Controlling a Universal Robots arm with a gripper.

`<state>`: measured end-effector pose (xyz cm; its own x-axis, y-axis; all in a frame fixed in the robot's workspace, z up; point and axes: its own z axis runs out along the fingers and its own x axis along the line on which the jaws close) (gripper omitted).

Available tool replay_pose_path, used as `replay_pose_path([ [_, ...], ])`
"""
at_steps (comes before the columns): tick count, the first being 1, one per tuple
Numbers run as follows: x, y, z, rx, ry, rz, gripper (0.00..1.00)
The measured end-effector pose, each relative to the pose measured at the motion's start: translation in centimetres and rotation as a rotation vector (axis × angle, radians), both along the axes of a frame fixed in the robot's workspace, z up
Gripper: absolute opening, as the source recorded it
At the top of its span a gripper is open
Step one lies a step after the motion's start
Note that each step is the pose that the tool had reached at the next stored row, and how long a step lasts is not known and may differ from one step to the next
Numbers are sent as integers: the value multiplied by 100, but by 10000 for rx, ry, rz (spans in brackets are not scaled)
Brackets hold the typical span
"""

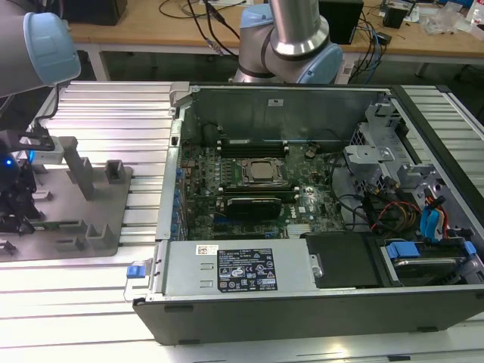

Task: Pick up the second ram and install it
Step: 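Pick up the second ram and move it above second insertion slot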

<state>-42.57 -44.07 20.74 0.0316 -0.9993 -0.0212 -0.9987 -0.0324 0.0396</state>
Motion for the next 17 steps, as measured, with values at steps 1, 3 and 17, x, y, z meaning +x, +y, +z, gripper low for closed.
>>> replay_pose_path([
  [1, 0, 1, 0, 0, 0, 0, 25],
  [3, 0, 1, 10, 1, -2, 0, 25],
  [17, 0, 1, 14, 1, 0, 0, 9],
])
